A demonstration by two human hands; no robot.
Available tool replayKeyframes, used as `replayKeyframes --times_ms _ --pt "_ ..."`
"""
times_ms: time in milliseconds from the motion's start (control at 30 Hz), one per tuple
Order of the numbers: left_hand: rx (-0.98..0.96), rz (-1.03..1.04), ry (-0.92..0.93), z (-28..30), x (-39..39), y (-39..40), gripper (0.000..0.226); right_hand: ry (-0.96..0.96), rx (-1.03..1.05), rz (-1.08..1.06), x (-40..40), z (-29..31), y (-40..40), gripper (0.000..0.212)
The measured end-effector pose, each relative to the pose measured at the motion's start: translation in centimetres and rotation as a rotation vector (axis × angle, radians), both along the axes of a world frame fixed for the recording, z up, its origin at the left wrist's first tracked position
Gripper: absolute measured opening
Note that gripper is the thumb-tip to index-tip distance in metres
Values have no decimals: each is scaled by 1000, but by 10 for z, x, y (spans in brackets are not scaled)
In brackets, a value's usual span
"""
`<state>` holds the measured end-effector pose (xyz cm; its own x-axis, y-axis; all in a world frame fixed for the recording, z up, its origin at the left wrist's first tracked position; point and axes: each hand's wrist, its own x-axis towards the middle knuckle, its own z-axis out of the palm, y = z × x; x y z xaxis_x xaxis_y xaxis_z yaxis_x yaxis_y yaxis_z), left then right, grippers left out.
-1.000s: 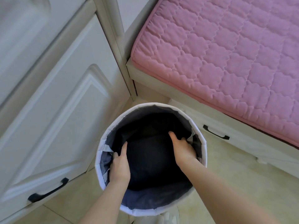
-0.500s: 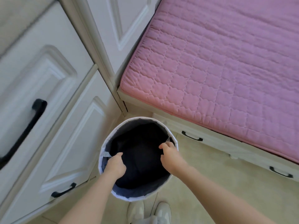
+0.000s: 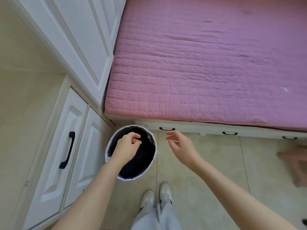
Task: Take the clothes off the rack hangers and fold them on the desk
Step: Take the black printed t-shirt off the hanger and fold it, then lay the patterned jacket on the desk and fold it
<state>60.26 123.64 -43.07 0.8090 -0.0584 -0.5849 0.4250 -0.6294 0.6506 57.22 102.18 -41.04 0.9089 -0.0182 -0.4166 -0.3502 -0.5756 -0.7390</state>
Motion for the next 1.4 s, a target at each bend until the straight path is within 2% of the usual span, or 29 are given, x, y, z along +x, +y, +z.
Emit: replayKeyframes --times_ms 233,467,667,867,1100,1400 --pt "-131 -173 -178 138 -34 -72 22 -195 94 -374 -81 109 -53 21" --pt "-252 -476 -287 216 -86 -168 20 -247 17 -730 -201 172 -119 21" --pt "-302 -707 -265 235 -158 -240 22 -240 -10 -1013 -314 192 -157 22" --pt "-314 -875 -197 235 -278 -321 30 -233 -47 -1263 -457 199 -192 20" --pt "-320 -1108 -104 228 -421 -409 27 -210 -119 -1361 -594 216 -244 19" --pt "-309 -1394 -137 227 -578 -547 17 -255 -349 -1590 -750 257 -340 26"
